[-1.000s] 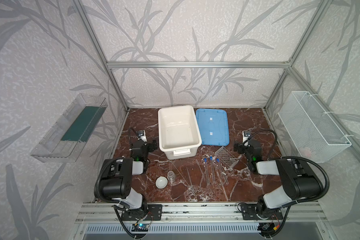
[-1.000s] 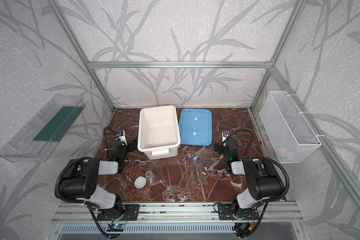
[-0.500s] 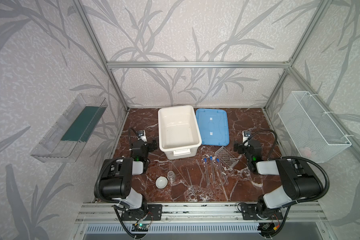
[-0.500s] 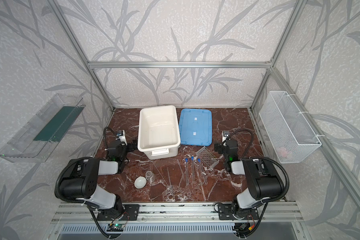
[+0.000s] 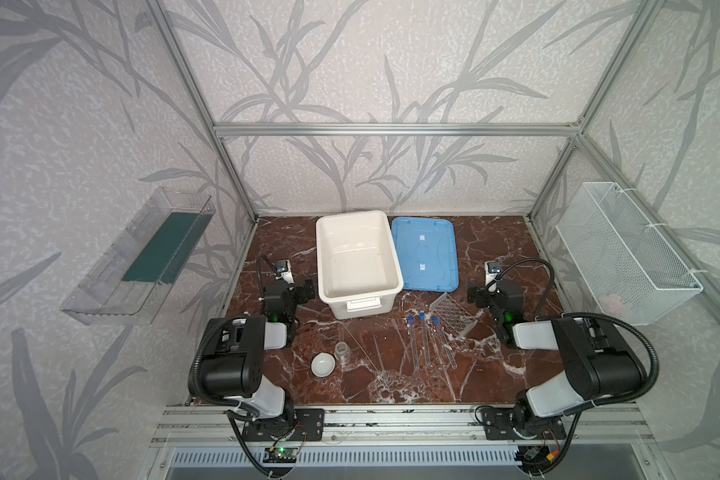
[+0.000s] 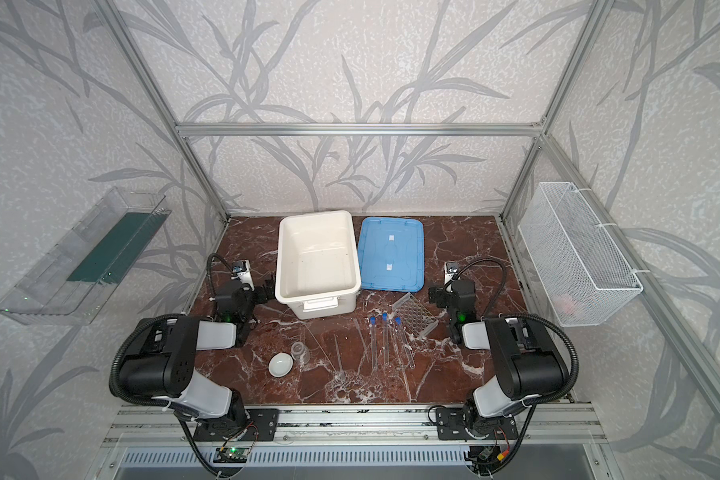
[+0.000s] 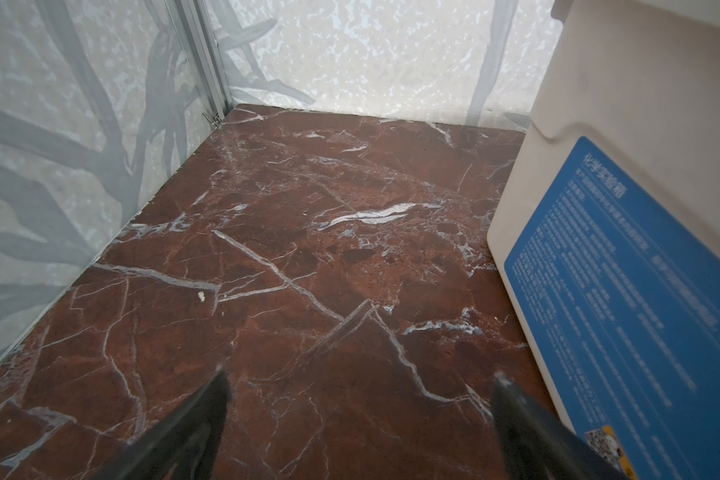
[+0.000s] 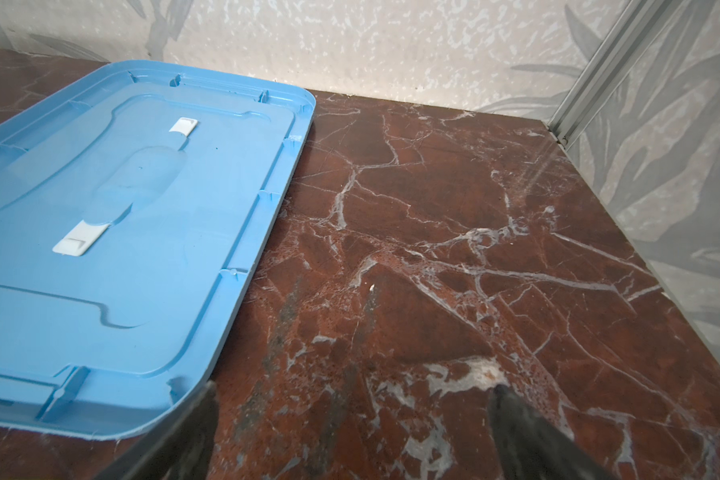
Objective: Organize the chemistry lab equipment
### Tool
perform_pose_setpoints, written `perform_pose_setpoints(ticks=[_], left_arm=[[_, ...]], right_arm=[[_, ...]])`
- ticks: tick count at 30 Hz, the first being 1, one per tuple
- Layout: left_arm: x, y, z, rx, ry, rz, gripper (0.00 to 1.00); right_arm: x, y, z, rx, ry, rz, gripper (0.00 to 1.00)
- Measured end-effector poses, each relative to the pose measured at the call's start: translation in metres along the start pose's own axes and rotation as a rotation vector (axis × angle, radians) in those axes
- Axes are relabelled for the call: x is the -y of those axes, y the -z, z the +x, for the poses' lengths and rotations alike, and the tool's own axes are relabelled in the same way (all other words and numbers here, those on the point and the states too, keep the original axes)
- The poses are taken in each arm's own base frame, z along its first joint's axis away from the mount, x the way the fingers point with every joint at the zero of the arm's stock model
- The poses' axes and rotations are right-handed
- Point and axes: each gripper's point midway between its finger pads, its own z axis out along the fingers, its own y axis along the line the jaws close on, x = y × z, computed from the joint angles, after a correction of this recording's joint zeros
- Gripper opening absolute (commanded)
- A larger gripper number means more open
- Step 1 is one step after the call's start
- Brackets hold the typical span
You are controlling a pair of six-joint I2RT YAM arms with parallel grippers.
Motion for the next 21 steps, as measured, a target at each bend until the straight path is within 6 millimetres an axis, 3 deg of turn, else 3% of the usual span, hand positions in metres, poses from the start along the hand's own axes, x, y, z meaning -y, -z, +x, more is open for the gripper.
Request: perform_pose_setpoints(ticks=[5, 13, 16, 21], left_arm=[[-0.001, 0.0, 0.0, 0.0, 0.001, -0.008, 0.99], [-0.027, 0.014, -0.014, 0.012, 0.034, -0.177, 0.99], [-0.034, 0.027, -0.046, 0.053, 0.07, -0.227, 0.99], [-0.042, 0.059, -0.112, 0.143, 0.229, -0.271, 0.99]], right_arm=[[0.0, 0.0, 0.0, 0.0, 0.0, 0.0, 0.99], [0.005, 0.008, -0.012, 0.018, -0.006, 0.019, 0.99], [0.007, 0.019, -0.029, 0.026, -0.013, 0.018, 0.99], [0.012, 0.038, -0.079, 0.043, -0.14, 0.016, 0.99]])
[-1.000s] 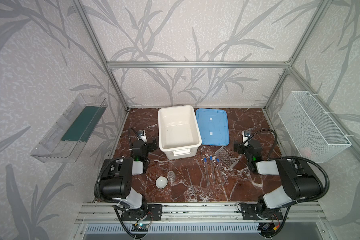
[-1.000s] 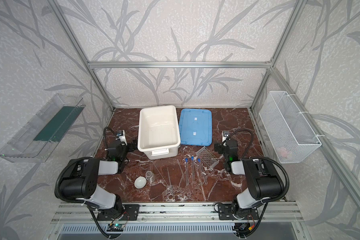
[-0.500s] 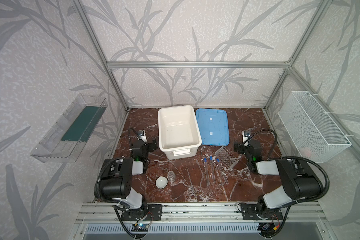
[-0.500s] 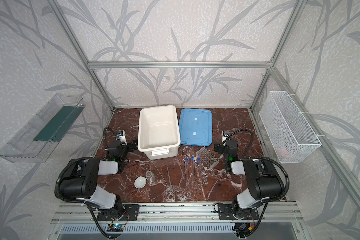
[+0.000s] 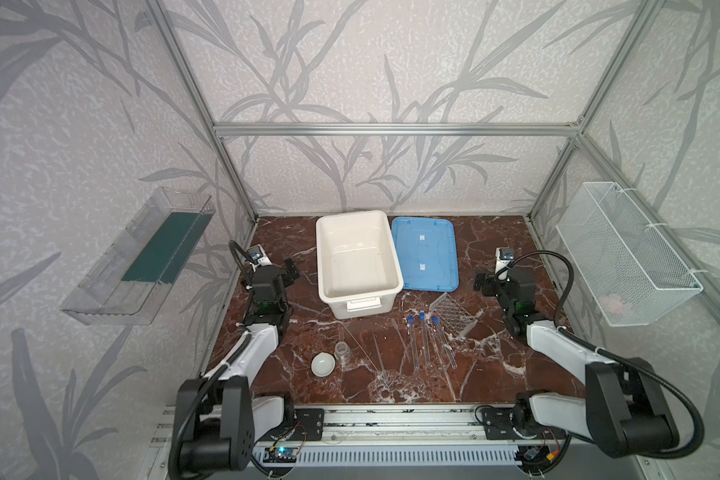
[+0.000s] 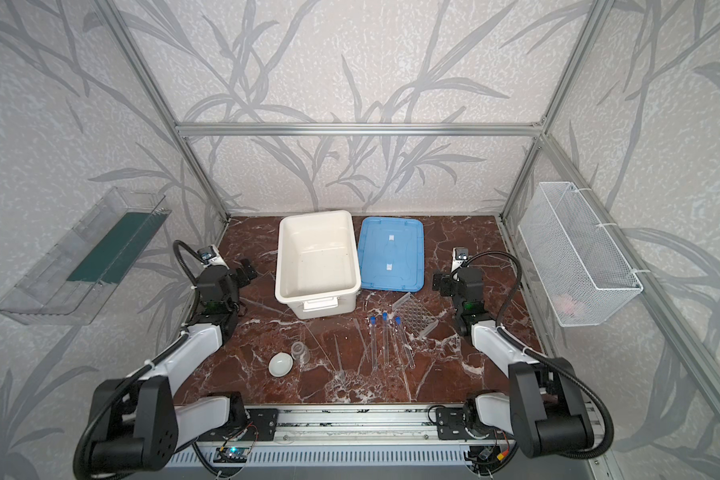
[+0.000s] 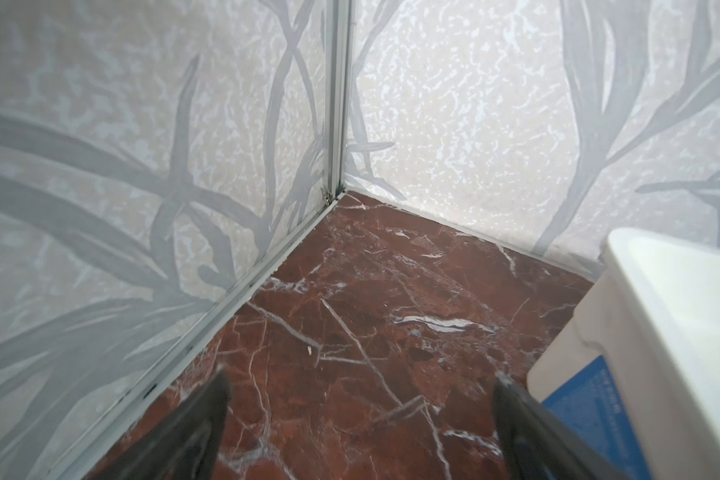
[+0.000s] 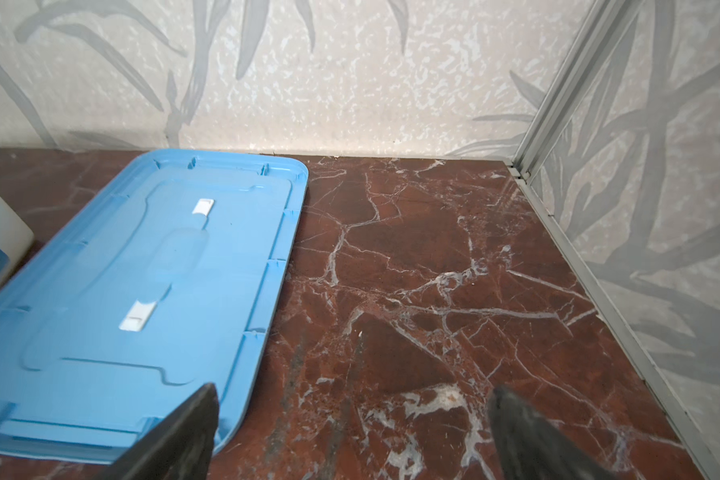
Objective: Organize the chemistry lab equipment
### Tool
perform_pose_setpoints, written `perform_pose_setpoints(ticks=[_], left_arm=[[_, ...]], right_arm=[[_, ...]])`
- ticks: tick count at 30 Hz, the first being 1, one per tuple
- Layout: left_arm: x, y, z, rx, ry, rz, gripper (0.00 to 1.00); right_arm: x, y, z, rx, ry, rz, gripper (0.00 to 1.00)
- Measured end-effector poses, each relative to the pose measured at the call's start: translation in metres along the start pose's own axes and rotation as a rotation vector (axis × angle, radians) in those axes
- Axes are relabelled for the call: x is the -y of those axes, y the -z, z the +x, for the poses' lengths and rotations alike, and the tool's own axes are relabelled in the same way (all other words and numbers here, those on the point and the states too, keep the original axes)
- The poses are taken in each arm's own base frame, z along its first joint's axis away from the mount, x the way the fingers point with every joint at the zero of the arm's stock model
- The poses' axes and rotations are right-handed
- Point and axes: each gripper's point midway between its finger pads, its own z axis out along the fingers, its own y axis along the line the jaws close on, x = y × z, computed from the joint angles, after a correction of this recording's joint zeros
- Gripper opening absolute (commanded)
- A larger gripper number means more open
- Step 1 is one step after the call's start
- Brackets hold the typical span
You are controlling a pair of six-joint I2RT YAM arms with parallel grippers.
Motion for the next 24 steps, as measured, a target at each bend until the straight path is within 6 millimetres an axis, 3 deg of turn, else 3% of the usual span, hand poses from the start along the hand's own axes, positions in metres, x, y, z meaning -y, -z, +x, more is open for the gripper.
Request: perform_pose_setpoints(ticks=[3, 7, 11, 13, 16, 19, 24], left_arm=[[0.01, 0.017, -0.031, 0.003, 0.066, 0.037, 0.99], [0.032, 0.051, -0.067, 0.016, 0.133, 0.145, 0.99], [0.073, 0.093, -0.104, 0.002, 0.168, 0.336, 0.99], [0.101, 0.117, -0.111, -0.027, 0.161, 0.448, 0.99], [0.139, 0.152, -0.107, -0.103, 0.141, 0.599, 0.99], [0.169, 0.179, -0.089, -0.208, 0.105, 0.706, 0.99], [0.214, 0.222, -0.037, -0.404, 0.003, 0.834, 0.96]], right_arm=[[-0.008, 0.014, -0.023, 0.011, -0.061, -0.048, 0.99], [-0.023, 0.03, -0.026, -0.055, -0.109, -0.138, 0.99], [-0.048, 0.048, -0.029, -0.146, -0.135, -0.285, 0.99], [-0.057, 0.059, -0.033, -0.172, -0.147, -0.34, 0.99], [-0.067, 0.076, -0.039, -0.206, -0.175, -0.408, 0.99], [-0.077, 0.093, -0.045, -0.241, -0.199, -0.475, 0.99], [-0.086, 0.117, -0.045, -0.292, -0.237, -0.545, 0.99]])
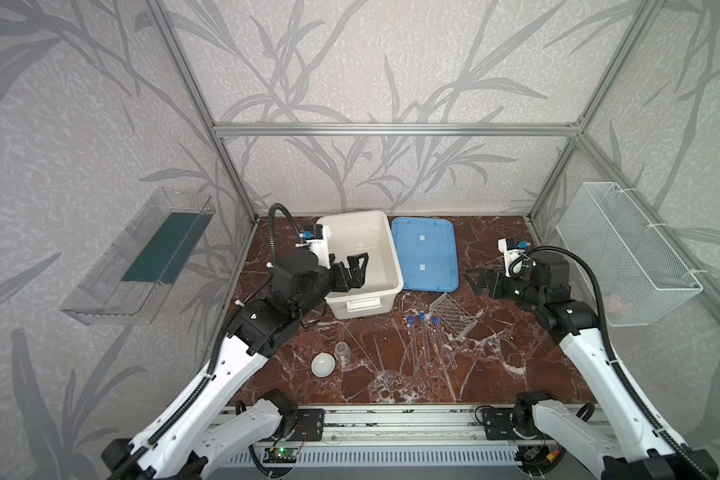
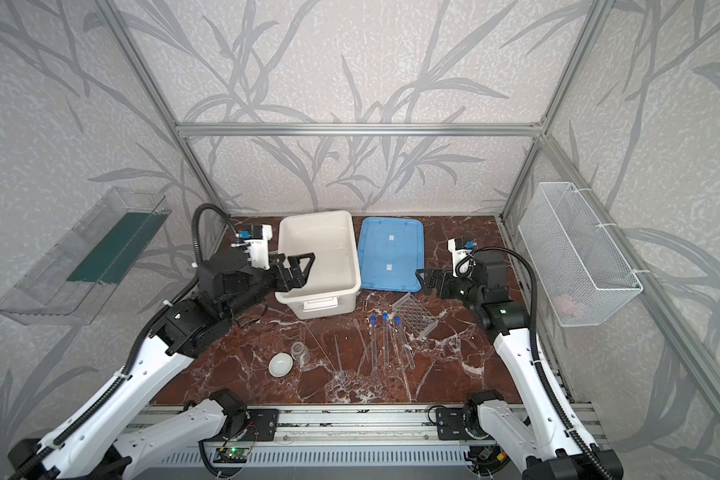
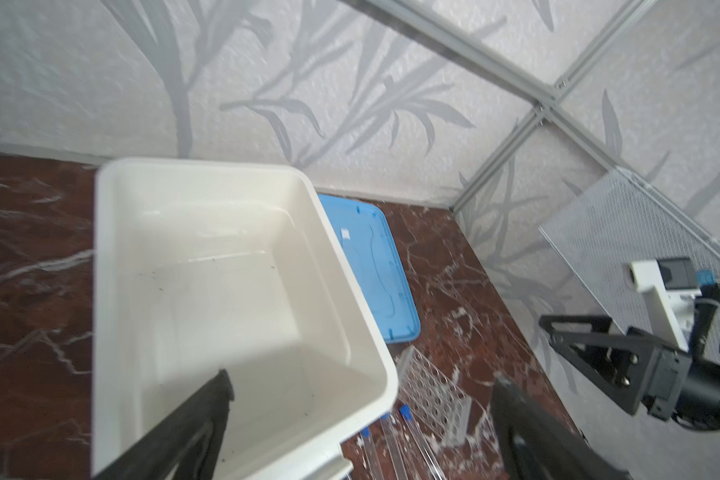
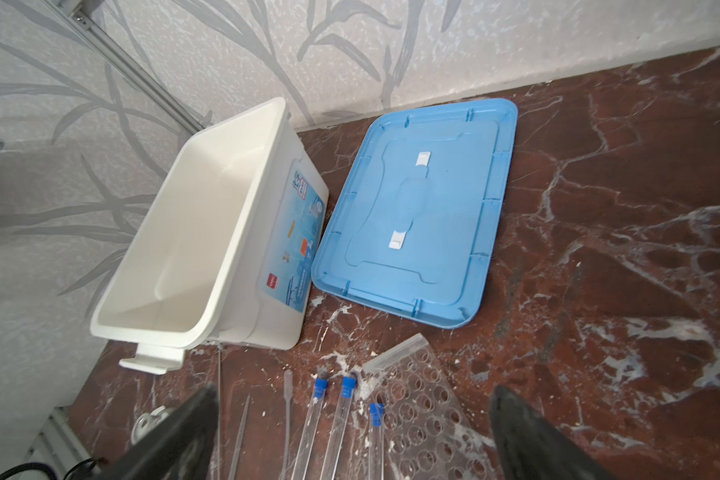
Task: Organize the chemistry lab equipment
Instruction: 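Grasp a blue-capped test tube with the left gripper while the right arm approaches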
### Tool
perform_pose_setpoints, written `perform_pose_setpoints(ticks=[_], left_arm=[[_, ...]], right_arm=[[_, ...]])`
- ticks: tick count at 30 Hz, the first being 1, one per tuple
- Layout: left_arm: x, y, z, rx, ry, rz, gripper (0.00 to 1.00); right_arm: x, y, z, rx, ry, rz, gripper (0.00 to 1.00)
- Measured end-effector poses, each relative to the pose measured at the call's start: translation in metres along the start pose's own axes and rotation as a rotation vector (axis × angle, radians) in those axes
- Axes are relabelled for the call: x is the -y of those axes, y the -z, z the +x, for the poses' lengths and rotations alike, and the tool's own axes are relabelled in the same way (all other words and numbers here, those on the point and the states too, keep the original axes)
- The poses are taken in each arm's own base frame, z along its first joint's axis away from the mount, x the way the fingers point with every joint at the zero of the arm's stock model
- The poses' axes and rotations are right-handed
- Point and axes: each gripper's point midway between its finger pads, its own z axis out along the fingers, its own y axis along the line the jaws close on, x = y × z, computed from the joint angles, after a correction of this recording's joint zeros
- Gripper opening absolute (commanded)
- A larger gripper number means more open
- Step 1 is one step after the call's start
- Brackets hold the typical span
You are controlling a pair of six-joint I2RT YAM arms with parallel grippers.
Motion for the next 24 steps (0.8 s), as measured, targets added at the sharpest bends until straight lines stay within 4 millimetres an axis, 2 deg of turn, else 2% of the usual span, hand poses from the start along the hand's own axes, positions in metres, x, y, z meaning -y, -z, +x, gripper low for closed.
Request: perform_pose_setpoints(ticks=[7, 12, 18, 20, 24], left_arm=[[0.055, -0.021, 0.075, -0.241, -0.083, 0.066, 0.93], [0.077, -0.04, 0.128, -0.373, -0.13, 0.068, 0.89], [0.074, -0.066, 0.174, -0.469, -0.134, 0.016, 0.77], [0.073, -0.076, 0.187, -0.497, -0.14, -0.004, 0.68], [0.06, -0.097, 0.222, -0.574, -0.162, -0.071, 0.59]], right_arm=[[-0.013, 0.002, 0.022, -0.072, -0.077, -0.091, 0.97], [-0.013, -0.003, 0.045, -0.138, -0.116, -0.106, 0.95], [-0.019, -0.006, 0.063, -0.179, -0.119, -0.128, 0.9], [-0.019, -0.007, 0.069, -0.194, -0.128, -0.127, 0.89], [-0.014, -0.009, 0.076, -0.209, -0.14, -0.105, 0.88]])
